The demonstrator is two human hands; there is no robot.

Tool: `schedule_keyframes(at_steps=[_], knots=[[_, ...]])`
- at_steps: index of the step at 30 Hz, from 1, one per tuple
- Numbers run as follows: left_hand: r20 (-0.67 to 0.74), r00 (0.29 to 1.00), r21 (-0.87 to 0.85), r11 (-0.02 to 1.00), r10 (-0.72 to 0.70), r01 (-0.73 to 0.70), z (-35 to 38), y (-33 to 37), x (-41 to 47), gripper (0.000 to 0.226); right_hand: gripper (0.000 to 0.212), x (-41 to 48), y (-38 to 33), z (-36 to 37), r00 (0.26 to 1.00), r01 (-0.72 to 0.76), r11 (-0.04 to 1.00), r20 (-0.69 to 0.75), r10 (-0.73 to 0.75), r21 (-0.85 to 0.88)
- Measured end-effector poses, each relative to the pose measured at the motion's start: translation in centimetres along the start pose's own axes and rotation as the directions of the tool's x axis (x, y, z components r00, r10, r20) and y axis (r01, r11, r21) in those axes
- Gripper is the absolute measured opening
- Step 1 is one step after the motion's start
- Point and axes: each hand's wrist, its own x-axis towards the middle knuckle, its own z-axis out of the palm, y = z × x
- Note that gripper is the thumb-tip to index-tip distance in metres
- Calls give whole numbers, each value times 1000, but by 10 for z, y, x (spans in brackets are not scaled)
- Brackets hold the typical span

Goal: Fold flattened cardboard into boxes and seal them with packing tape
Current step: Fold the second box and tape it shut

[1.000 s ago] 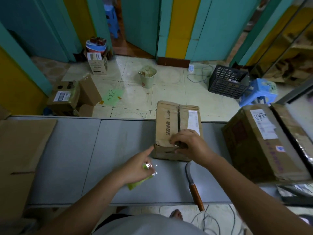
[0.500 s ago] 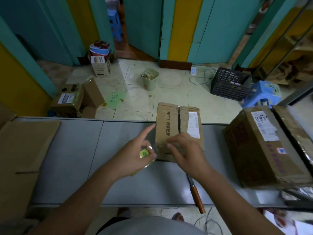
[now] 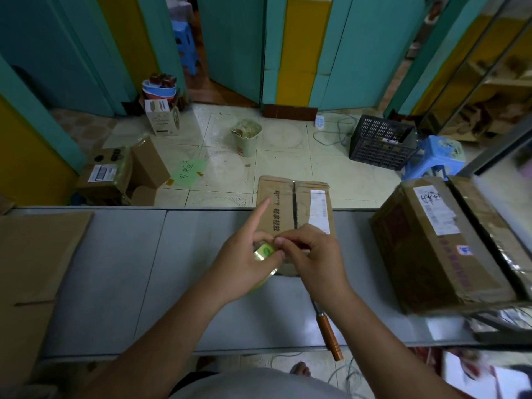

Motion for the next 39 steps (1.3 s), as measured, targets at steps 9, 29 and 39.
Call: schedule_keyframes(at_steps=[9,29,39], knots=[[45,997,-38,997,-62,63,-10,-18,-3,102,10,5,6,-29,985,149,968,-56,-164,-203],[312,928,-118,978,202,-173,-4,13,-20,14,7,13,2,-32,989,-148,909,46,142,389],[107,994,-49,999,30,-25,-9,1,-18,24,13,14,8,-41,985,-84,959,-122,121,271]])
